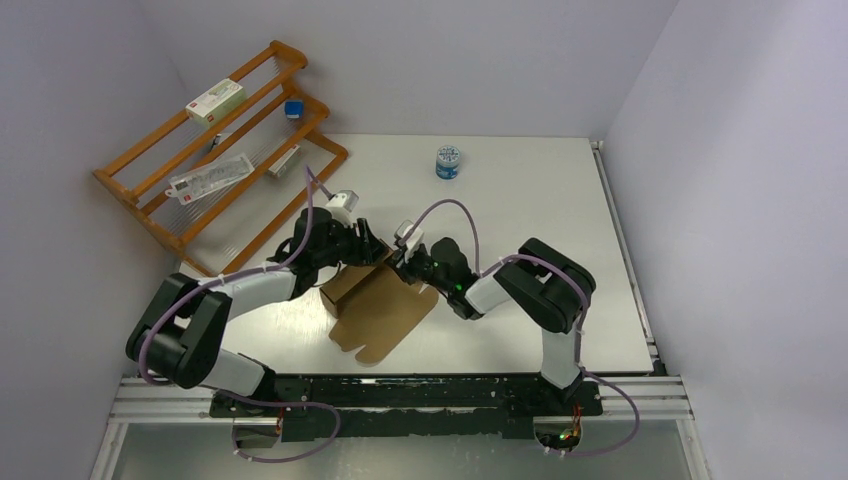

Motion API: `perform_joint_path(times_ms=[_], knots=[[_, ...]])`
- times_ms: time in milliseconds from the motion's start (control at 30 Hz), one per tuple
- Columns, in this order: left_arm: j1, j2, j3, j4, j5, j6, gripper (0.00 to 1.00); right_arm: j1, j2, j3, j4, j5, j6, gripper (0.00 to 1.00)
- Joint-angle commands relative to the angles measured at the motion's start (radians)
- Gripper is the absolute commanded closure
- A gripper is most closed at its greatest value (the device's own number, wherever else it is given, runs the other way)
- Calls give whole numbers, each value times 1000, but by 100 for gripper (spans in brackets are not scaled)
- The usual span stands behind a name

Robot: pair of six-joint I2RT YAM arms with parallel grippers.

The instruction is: Fold the paper box

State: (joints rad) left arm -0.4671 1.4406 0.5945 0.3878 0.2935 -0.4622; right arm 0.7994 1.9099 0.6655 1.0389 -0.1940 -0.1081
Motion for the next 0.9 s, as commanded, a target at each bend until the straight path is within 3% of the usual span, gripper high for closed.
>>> perform_joint_path(times_ms=[0, 267, 867], knots=[[-7, 26, 32, 9, 120, -39, 43, 33, 32, -24, 206, 90, 8, 74], [-5, 57, 43, 28, 165, -95, 42, 66, 44, -50, 288, 235, 6, 82], [-5, 84, 16, 142, 293, -207, 41, 90, 32, -48, 233, 430, 94, 89]])
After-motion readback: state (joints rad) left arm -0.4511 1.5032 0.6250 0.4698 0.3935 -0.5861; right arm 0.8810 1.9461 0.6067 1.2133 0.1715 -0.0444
